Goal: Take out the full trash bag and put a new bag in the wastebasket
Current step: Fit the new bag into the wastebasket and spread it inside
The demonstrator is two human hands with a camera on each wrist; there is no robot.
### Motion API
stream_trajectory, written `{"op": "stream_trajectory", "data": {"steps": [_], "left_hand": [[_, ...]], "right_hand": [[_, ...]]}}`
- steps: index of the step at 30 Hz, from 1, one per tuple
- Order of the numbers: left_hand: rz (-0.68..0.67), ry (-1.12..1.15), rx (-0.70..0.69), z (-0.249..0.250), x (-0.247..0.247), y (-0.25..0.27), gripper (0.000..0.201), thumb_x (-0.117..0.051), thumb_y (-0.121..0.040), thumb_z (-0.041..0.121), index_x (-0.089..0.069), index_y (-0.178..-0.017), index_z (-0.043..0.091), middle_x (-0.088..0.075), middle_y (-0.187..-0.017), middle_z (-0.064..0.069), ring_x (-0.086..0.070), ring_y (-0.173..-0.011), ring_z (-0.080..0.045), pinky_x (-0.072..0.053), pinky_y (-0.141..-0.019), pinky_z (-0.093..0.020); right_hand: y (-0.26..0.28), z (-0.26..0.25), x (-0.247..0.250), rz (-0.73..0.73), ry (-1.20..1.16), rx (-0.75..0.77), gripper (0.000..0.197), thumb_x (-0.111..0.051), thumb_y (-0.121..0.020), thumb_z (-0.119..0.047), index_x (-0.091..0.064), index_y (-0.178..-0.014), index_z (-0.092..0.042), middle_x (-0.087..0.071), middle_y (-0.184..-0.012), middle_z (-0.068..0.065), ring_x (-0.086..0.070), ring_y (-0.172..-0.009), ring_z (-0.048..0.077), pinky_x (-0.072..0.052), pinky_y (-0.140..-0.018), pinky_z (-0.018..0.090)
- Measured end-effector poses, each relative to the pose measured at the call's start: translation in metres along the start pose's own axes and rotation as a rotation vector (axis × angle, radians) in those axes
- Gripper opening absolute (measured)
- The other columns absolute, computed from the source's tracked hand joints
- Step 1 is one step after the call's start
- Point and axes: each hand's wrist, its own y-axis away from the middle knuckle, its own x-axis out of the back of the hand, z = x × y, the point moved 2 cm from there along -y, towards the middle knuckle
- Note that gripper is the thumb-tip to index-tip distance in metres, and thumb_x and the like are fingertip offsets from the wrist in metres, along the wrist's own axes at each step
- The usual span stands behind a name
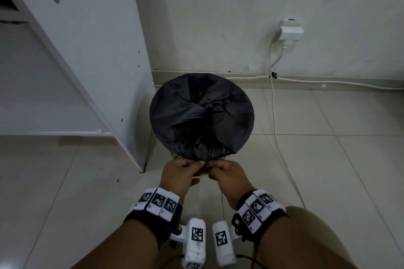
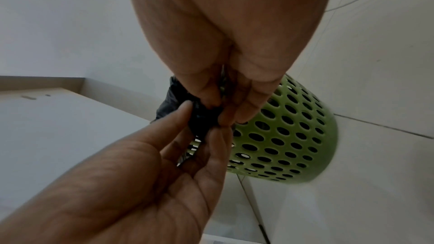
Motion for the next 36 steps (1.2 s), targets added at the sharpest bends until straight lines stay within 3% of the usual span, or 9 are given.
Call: {"op": "stream_trajectory", "data": {"steps": [3,6,9,12,14,17,20,26,36], "left_hand": [[0.041,0.024,0.027,0.0,0.0,-0.005,0.014,-0.077,-0.084,0.012,-0.072,-0.077,0.001,-0.072,-0.073,-0.016,-0.067,-0.069,-0.022,-0.053,-0.064,-0.03],[0.044,0.147,0.055,-0.002,-0.004,-0.008,0.015,-0.075,-0.084,0.005,-0.07,-0.086,-0.009,-0.071,-0.082,-0.025,-0.07,-0.076,-0.027,-0.058,-0.07,-0.029],[0.044,0.183,0.026,-0.003,-0.005,-0.008,0.016,-0.071,-0.086,-0.001,-0.067,-0.093,-0.015,-0.07,-0.085,-0.024,-0.071,-0.083,-0.028,-0.059,-0.073,-0.027],[0.087,0.139,-0.015,-0.001,-0.002,-0.008,0.009,-0.072,-0.083,-0.004,-0.066,-0.076,-0.005,-0.065,-0.072,-0.017,-0.066,-0.076,-0.024,-0.056,-0.073,-0.03],[0.132,0.067,-0.056,-0.002,0.003,-0.008,0.022,-0.076,-0.079,0.0,-0.064,-0.062,0.006,-0.065,-0.063,-0.009,-0.063,-0.068,-0.018,-0.055,-0.071,-0.032],[0.216,0.001,-0.128,-0.001,0.009,-0.003,0.016,-0.078,-0.075,0.004,-0.067,-0.065,0.007,-0.065,-0.065,-0.006,-0.058,-0.066,-0.014,-0.051,-0.069,-0.03],[0.349,-0.06,-0.209,-0.001,0.018,0.001,0.012,-0.078,-0.078,0.002,-0.068,-0.071,0.004,-0.063,-0.065,-0.004,-0.052,-0.061,-0.011,-0.046,-0.061,-0.026],[0.546,-0.326,-0.375,0.0,0.04,-0.001,0.017,-0.077,-0.081,0.011,-0.066,-0.068,0.012,-0.065,-0.068,-0.003,-0.057,-0.067,-0.022,-0.043,-0.062,-0.029],[0.627,-0.636,-0.612,0.006,0.047,-0.017,0.012,-0.075,-0.077,-0.006,-0.066,-0.071,-0.001,-0.055,-0.077,-0.019,-0.042,-0.071,-0.018,-0.024,-0.063,-0.02]], "right_hand": [[0.009,-0.011,0.006,-0.142,0.17,0.057,0.042,-0.05,-0.082,0.004,-0.075,-0.107,-0.018,-0.074,-0.099,-0.004,-0.067,-0.097,0.016,-0.05,-0.092,0.032],[0.014,-0.023,0.011,-0.238,0.351,0.165,0.044,-0.05,-0.086,0.007,-0.068,-0.12,-0.013,-0.065,-0.105,0.016,-0.062,-0.099,0.032,-0.048,-0.087,0.037],[0.018,-0.032,0.019,-0.294,0.51,0.282,0.04,-0.056,-0.087,0.002,-0.067,-0.123,-0.012,-0.062,-0.11,0.014,-0.061,-0.094,0.028,-0.047,-0.085,0.034],[0.02,-0.045,0.036,-0.025,0.594,0.457,0.014,-0.069,-0.083,-0.02,-0.076,-0.096,-0.021,-0.065,-0.089,-0.005,-0.058,-0.073,0.004,-0.048,-0.07,0.025],[0.02,-0.056,0.048,0.184,0.683,0.599,0.025,-0.074,-0.075,-0.038,-0.07,-0.096,-0.024,-0.056,-0.087,-0.014,-0.049,-0.071,-0.003,-0.041,-0.069,0.014],[0.007,-0.059,0.054,0.195,1.04,0.614,0.069,-0.072,-0.067,-0.057,-0.056,-0.129,-0.031,-0.049,-0.13,0.002,-0.047,-0.118,0.018,-0.041,-0.097,0.035],[-0.006,-0.053,0.043,0.082,1.254,0.637,0.051,-0.068,-0.073,-0.057,-0.064,-0.117,-0.033,-0.051,-0.138,0.007,-0.037,-0.139,0.035,-0.025,-0.111,0.056],[-0.016,-0.042,0.004,-0.05,1.106,0.644,0.038,-0.036,-0.086,-0.051,-0.062,-0.099,-0.026,-0.065,-0.091,-0.006,-0.059,-0.104,0.02,-0.008,-0.114,0.047],[-0.017,-0.039,-0.018,0.022,1.005,0.635,0.018,-0.054,-0.091,-0.042,-0.059,-0.096,-0.025,-0.063,-0.09,-0.007,-0.057,-0.092,0.019,-0.018,-0.103,0.036]]}}
